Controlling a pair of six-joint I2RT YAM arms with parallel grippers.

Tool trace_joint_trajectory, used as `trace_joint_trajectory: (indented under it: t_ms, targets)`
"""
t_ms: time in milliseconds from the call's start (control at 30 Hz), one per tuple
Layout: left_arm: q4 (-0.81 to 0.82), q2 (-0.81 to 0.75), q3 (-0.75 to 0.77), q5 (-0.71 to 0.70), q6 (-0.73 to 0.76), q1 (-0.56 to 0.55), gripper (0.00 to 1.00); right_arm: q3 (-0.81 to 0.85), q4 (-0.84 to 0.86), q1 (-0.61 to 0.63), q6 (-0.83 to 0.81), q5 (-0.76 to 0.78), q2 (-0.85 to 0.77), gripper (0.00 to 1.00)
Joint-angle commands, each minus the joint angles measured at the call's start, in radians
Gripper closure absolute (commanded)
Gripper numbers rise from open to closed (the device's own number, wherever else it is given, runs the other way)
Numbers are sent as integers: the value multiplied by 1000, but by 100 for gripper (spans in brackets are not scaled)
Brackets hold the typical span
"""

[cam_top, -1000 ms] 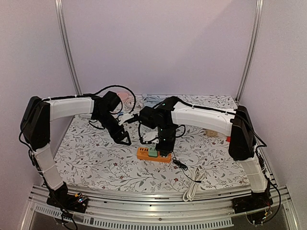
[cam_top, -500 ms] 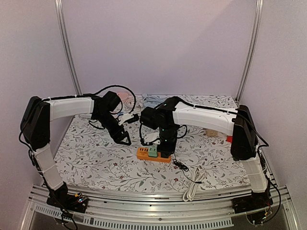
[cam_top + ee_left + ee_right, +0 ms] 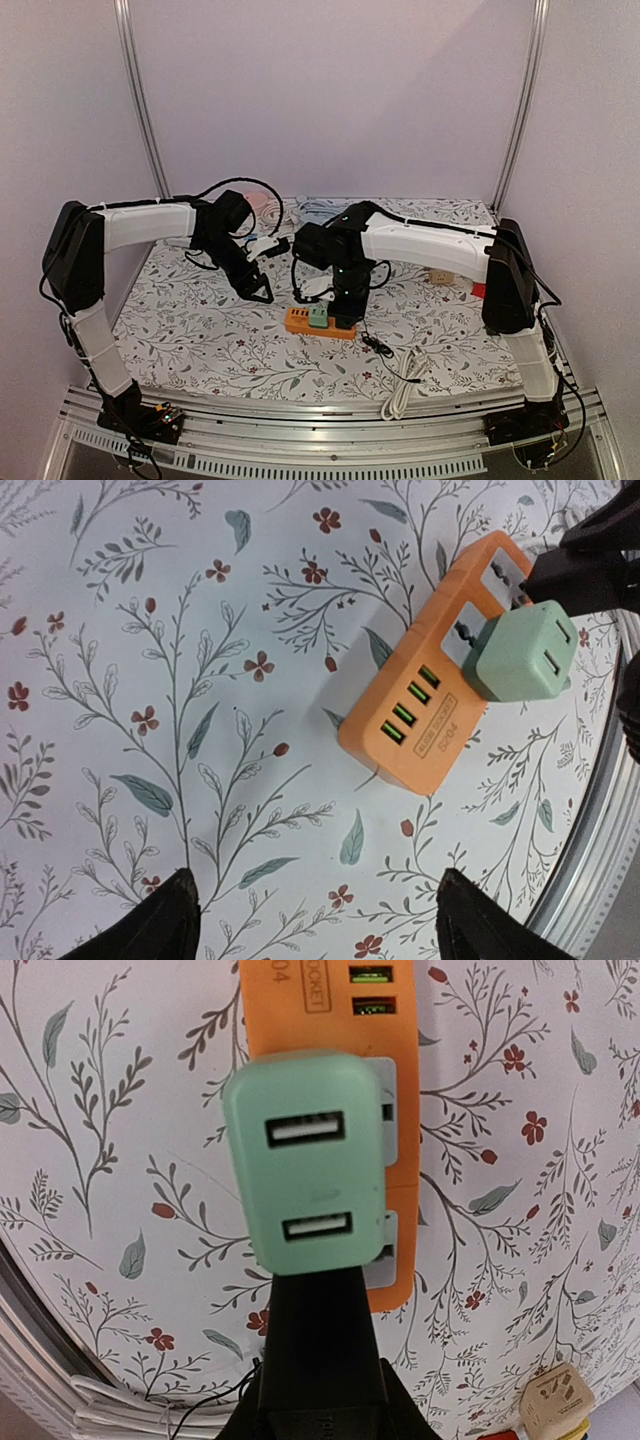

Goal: Insert the plug
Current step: Insert the plug into the socket, then move the socket to the center of the board.

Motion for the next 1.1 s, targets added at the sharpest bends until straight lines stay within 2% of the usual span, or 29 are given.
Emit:
trace_joint_trajectory:
  t_ms: [0,433,700,833,1067]
  targets:
    - [-2,-27,16,11,6,13,20,-23,44,-14,11,20,-16,100]
    - [0,-26,12,14,7,13,20,-48,28,-16,-6,5,0,100]
    - [4,-25,7,13,10,14,20,-176,126,-14,3,-18,40,100]
    - [4,-13,17,10,9,14,20,-157,103,-1,4,17,105,100]
    - [1,-11,22,11,9,14,20,-151,68,-12,24,-21,185,97]
